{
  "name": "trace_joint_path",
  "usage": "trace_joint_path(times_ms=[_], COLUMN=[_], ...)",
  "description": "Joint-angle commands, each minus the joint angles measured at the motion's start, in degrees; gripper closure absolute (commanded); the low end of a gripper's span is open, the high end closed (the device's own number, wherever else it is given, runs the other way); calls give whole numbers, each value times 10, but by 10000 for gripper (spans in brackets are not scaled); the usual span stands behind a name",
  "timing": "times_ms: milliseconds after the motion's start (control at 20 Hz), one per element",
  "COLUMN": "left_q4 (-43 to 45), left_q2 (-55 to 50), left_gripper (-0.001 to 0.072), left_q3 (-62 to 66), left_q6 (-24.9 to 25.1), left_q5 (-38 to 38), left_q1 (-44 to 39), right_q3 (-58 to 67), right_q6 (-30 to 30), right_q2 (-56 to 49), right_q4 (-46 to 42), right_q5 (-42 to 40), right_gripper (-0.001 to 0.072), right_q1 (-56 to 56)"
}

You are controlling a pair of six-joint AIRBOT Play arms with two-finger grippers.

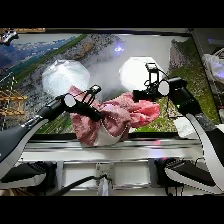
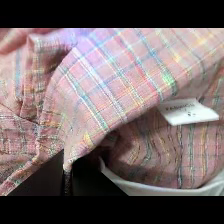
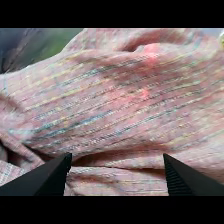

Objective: Fold the clothes and pants, and hang the long-sleeved shirts on hangers.

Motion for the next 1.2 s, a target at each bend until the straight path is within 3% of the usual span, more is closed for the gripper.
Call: trace_joint_path(times_ms=[0, 100, 250, 300, 500, 750, 1150], left_q4=[2, 6, 11, 12, 31, 31, 35], left_q2=[29, 78, 133, 141, 145, 150, 161], left_gripper=[697, 697, 697, 697, 698, 697, 697], left_q3=[24, 67, 147, 169, 214, 214, 214], left_q6=[-1, -1, -6, -5, -6, -7, -12], left_q5=[-43, -56, -61, -64, -92, -125, -131], left_q1=[19, 32, 35, 34, 33, 33, 33], right_q3=[0, 0, 0, 0, 0, -4, -5], right_q6=[5, 11, -7, -4, 127, 184, 200], right_q2=[17, 26, 64, 88, 148, 80, 30], right_q4=[-22, 9, 138, 134, 21, -12, -50], right_q5=[1, 9, 58, 66, 58, -3, -28], right_gripper=[45, 45, 45, 45, 47, 49, 74], right_q1=[1, 1, 33, 64, 158, 209, 209])
